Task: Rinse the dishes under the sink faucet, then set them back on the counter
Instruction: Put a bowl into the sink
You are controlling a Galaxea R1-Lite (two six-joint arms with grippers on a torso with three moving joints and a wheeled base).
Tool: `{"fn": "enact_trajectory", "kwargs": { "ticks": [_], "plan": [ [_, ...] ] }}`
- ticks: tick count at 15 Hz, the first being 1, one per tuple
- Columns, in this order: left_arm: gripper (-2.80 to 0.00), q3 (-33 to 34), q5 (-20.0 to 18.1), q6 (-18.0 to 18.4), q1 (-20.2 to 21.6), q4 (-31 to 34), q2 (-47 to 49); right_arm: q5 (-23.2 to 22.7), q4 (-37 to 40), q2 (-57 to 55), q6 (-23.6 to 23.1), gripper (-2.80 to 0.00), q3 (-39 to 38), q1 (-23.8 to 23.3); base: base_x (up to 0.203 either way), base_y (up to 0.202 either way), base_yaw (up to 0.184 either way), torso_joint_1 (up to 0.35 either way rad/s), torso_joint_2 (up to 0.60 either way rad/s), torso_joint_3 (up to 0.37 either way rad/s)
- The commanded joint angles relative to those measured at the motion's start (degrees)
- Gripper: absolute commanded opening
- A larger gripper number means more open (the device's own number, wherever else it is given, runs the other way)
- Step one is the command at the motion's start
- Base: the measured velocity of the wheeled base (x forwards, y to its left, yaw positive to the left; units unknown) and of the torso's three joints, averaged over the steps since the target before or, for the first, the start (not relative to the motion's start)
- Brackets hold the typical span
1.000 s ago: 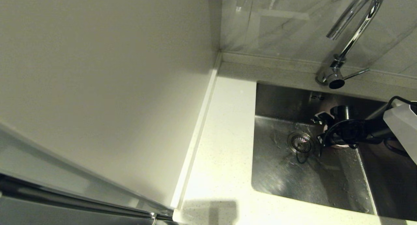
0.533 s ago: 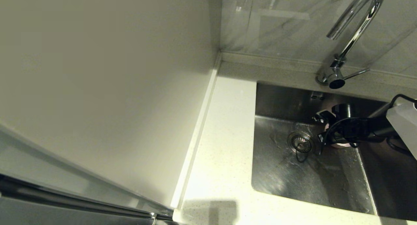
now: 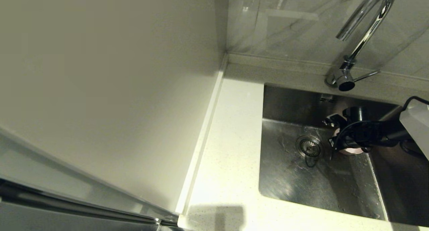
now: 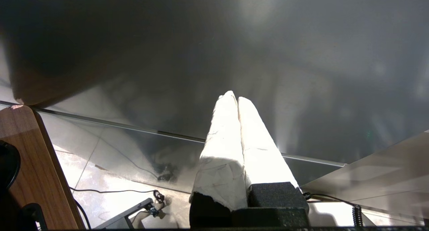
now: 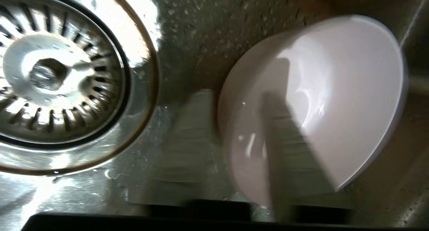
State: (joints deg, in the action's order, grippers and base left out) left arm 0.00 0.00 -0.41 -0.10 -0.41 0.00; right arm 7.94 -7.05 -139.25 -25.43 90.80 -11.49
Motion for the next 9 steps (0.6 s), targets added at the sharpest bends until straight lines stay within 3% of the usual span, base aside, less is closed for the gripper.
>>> {"fn": "enact_trajectory", "kwargs": {
  "ticks": [1, 7, 9],
  "plan": [
    [-2.8, 0.12, 0.0, -0.02, 0.01, -0.02, 0.0, 0.06, -0.07, -0.43, -0.15, 0.0, 0.0, -0.28, 0.0, 0.0, 0.0, 0.0, 0.0, 0.0],
    [-2.8, 0.18, 0.0, -0.02, 0.01, -0.02, 0.0, -0.24, 0.85, 3.8, 0.27, 0.0, -0.68, -0.3, 0.0, 0.0, 0.0, 0.0, 0.0, 0.0],
    [-2.8, 0.18, 0.09, -0.02, 0.01, -0.02, 0.0, -1.27, 5.0, 9.99, 2.92, 0.0, -2.09, -0.29, 0.0, 0.0, 0.0, 0.0, 0.0, 0.0]
  ]
}}
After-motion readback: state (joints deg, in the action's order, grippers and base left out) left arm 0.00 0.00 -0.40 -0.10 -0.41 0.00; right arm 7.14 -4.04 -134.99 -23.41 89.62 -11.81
